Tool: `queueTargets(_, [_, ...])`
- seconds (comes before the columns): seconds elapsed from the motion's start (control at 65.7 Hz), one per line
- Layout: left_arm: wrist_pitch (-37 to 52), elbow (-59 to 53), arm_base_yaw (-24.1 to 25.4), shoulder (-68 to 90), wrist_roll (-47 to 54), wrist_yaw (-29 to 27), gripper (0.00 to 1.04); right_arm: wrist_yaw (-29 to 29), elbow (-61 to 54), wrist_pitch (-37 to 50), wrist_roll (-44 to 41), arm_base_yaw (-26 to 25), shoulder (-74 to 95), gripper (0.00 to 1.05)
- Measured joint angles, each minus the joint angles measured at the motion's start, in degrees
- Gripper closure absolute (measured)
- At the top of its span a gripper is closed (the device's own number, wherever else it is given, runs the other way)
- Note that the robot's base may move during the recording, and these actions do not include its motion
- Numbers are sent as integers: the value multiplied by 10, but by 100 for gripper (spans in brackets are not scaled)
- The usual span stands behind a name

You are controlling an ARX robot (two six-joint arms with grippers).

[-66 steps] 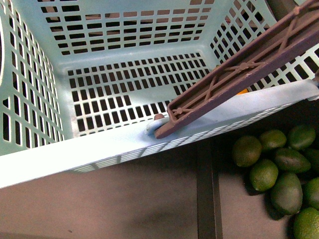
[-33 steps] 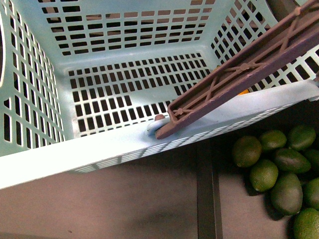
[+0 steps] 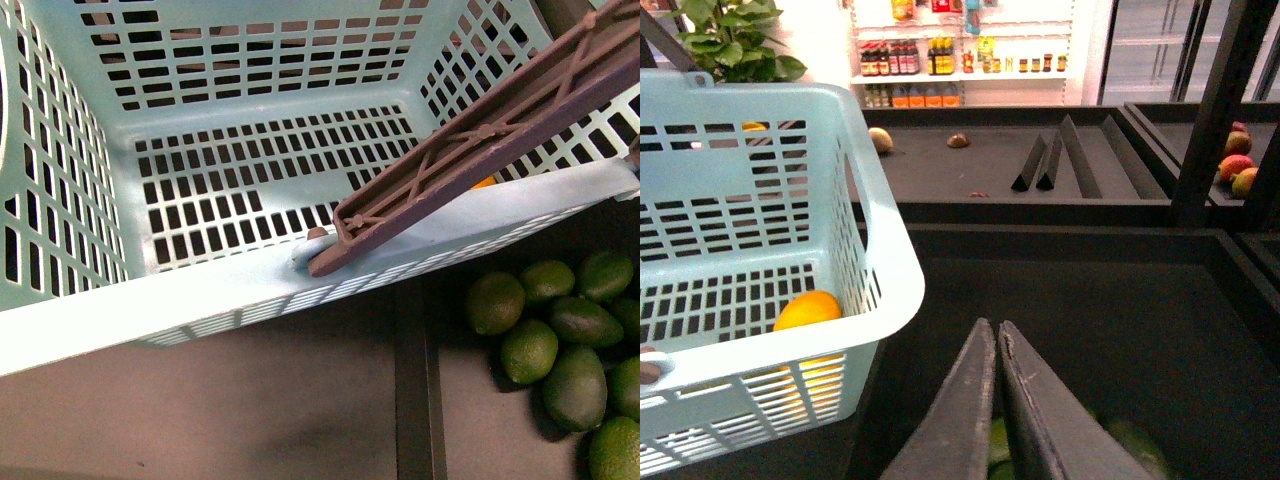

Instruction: Pick mango and avocado into basket

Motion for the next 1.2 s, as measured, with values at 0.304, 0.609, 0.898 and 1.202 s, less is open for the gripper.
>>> queueTargets(0.304, [0, 0, 0, 0, 0, 0, 91, 0, 0, 0, 0, 0, 0, 22])
queueTargets(0.609, [52, -22, -8, -5, -26, -68, 91, 0, 0, 0, 0, 0, 0, 9])
queueTargets(0.898, [250, -112, 14, -10, -163, -322, 91, 1, 0, 0, 0, 0, 0, 9])
queueTargets(1.202, [253, -164, 50, -9, -224, -287, 91, -1, 0, 0, 0, 0, 0, 9])
